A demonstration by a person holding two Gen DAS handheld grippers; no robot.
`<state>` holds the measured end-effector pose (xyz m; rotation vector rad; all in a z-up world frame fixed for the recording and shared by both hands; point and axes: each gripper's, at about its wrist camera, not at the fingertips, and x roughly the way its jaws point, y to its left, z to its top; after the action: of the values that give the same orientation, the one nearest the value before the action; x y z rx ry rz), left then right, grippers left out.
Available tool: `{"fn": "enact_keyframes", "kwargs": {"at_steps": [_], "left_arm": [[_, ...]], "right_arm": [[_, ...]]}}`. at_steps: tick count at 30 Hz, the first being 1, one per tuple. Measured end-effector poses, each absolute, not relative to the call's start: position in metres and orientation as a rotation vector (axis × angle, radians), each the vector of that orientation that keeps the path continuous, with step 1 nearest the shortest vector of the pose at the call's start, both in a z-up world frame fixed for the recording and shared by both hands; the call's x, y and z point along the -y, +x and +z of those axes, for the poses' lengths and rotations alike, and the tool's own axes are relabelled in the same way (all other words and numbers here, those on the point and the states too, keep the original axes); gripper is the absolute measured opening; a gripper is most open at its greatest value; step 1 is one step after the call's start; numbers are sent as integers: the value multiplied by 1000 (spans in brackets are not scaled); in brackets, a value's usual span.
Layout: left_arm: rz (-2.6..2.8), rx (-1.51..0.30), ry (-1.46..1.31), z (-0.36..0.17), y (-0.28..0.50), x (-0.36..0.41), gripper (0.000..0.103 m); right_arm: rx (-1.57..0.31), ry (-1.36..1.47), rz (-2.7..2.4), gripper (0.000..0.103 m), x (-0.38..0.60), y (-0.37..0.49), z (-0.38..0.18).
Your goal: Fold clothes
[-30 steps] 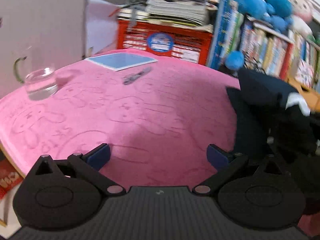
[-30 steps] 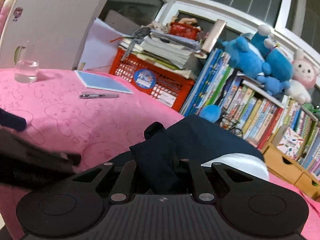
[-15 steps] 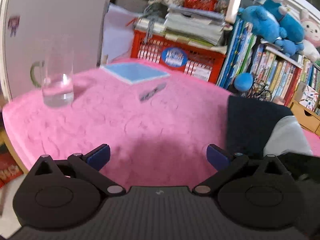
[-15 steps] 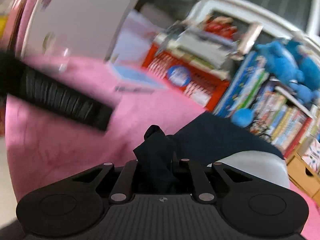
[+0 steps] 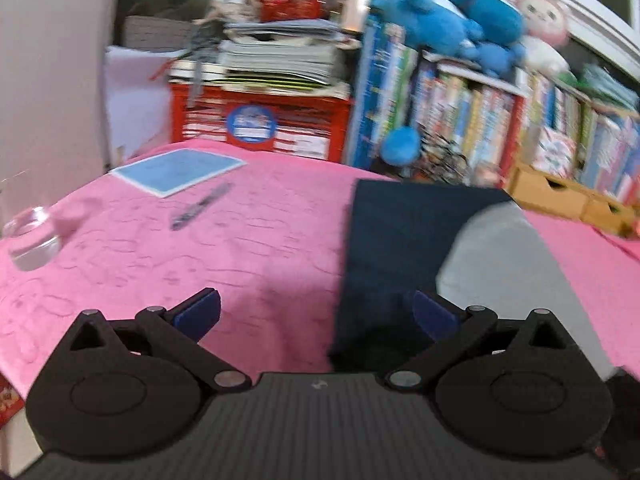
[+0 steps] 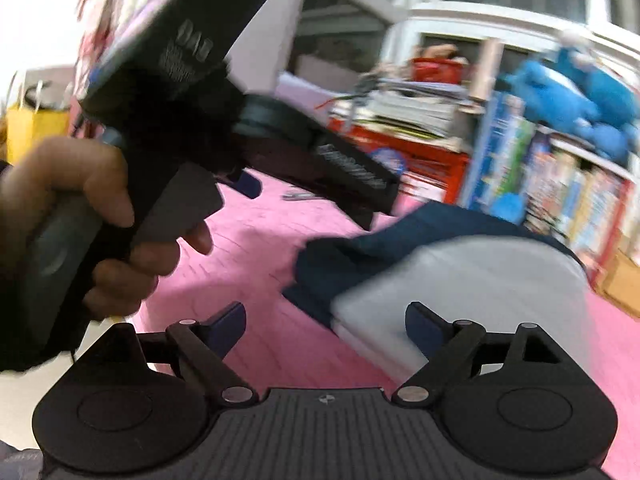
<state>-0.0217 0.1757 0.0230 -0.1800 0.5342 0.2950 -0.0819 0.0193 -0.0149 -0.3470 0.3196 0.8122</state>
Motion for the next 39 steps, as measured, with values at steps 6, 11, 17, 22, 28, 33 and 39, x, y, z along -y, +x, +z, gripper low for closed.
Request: {"fn": "enact_keyframes", "kwargs": {"at_steps": [6,11,17,22,28,33,39], "left_arm": [[339,-632,-81,-5,-3,-164,103],[347,-648,-64,-13,0,-164,103],[328,-649,-36,-15,3,-162,103],[313,-649,-13,-17,5,-160,103],[263,-641,-28,-19,2,-158,103],[253,-639,-29,-19,2,-166,103],[247,-637,-34,-20,1,-175,103]], "right_arm": [[-269,-387,389,95,39,-86,-25],[-288,-464,230,100,37,-62,-39],[-242,-507,176,97,13,-38,-28],[-189,-679,219,98,41,-40,-30],[-107,-868,207,102,57,-49,-37],[-207,-792,308,91,63,-50,-22],[-358,-377,675,89,103,-34,46]]}}
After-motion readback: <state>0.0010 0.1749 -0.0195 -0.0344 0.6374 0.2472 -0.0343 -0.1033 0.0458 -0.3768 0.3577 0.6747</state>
